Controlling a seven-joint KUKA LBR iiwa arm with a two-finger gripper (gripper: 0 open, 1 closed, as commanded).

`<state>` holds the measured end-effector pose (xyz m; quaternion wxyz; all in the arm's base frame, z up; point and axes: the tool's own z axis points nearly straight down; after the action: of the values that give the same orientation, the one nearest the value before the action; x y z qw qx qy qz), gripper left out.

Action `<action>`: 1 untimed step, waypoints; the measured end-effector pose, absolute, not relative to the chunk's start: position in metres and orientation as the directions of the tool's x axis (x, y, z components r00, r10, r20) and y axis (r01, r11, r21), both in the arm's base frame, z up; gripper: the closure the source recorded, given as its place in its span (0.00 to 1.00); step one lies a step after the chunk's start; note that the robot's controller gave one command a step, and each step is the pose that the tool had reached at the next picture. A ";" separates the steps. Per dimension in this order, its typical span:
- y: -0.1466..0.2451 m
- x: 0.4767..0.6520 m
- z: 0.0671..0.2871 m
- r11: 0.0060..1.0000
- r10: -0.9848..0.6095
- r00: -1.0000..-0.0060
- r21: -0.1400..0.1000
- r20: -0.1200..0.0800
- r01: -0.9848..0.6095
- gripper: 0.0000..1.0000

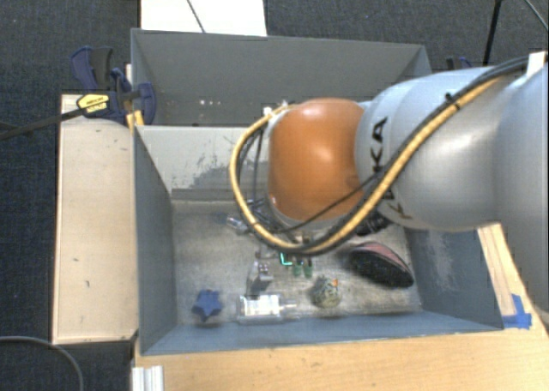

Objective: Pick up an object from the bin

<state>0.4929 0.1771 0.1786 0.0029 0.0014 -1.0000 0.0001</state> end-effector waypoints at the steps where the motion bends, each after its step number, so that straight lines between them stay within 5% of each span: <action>1: 0.057 0.480 0.125 0.940 -0.341 -0.940 -0.001 0.002 -0.341 0.00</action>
Offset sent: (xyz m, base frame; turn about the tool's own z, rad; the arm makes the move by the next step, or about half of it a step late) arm -0.0128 -0.1174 -0.0524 -0.3505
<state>0.4800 0.0567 0.1253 0.0009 0.1730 -0.9849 0.0009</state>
